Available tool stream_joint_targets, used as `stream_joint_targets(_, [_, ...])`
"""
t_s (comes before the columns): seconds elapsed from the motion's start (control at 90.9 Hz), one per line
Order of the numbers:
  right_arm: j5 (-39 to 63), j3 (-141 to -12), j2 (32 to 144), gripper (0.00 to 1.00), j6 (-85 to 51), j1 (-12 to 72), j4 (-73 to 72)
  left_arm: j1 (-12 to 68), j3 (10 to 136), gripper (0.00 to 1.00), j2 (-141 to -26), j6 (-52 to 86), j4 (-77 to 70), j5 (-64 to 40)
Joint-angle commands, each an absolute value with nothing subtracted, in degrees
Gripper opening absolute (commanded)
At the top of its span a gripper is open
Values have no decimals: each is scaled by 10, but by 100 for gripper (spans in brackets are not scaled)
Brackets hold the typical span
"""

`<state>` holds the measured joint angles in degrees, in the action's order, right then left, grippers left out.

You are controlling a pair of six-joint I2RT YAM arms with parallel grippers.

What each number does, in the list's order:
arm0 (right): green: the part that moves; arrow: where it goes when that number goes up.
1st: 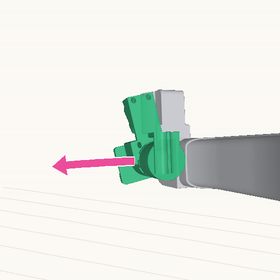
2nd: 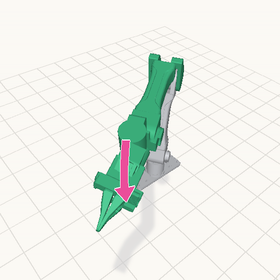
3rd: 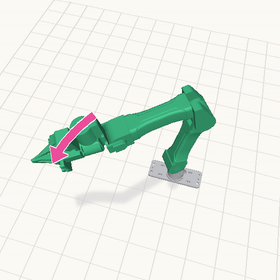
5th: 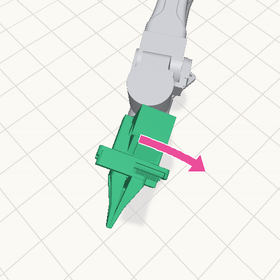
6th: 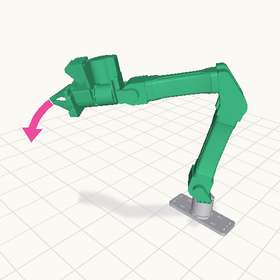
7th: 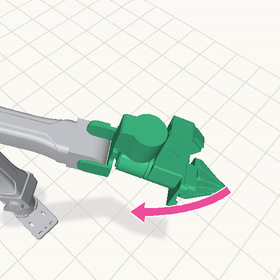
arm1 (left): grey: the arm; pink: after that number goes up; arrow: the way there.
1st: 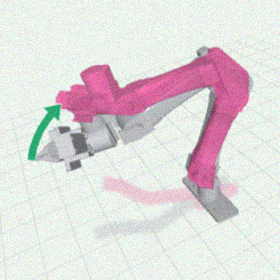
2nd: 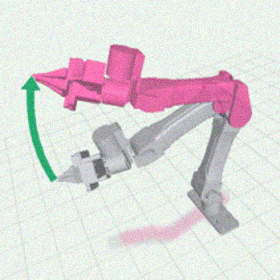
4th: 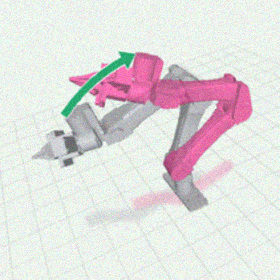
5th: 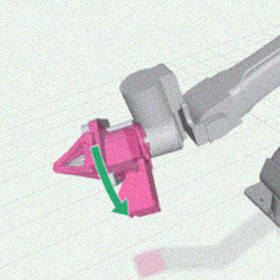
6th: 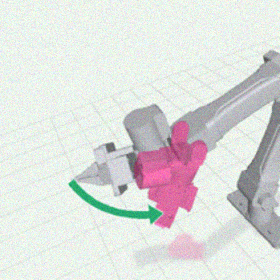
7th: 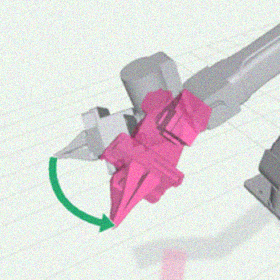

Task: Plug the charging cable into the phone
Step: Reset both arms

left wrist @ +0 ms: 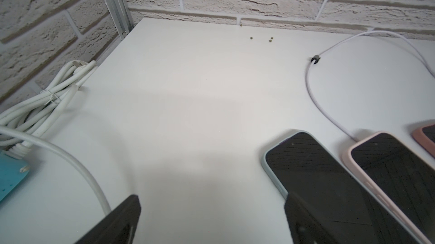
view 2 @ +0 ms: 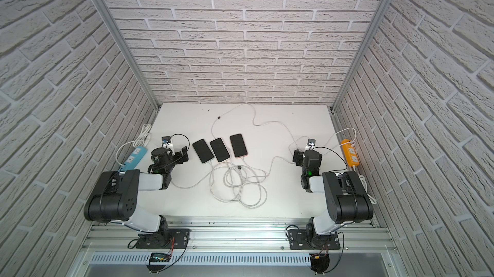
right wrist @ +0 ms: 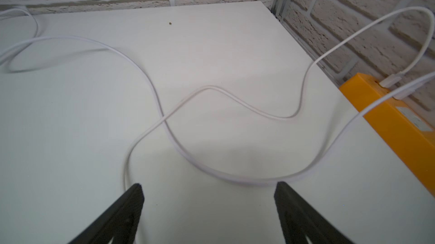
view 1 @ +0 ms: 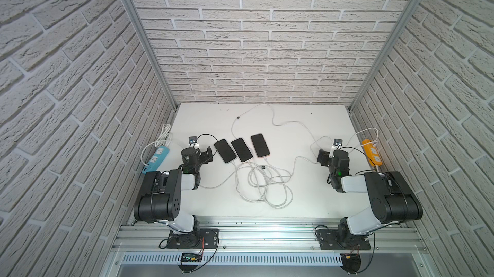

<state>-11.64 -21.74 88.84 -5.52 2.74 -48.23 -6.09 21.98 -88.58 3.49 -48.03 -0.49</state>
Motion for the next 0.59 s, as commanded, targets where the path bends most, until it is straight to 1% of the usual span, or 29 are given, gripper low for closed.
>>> stream_joint_targets(0.0, [-81, -230, 881, 94, -51, 14, -489, -61, 225, 98, -885, 33, -494, -8])
stream_joint_targets(0.055, [-81, -229, 882, 96, -51, 14, -493, -61, 225, 99, -885, 33, -495, -8])
stream_joint_targets(0.088, [-81, -228, 880, 100, -50, 15, -494, -61, 225, 98, -885, 33, -495, -8])
stream_joint_targets(0.583, [-80, -225, 879, 99, -48, 16, -497, -61, 225, 99, -885, 33, -495, -7])
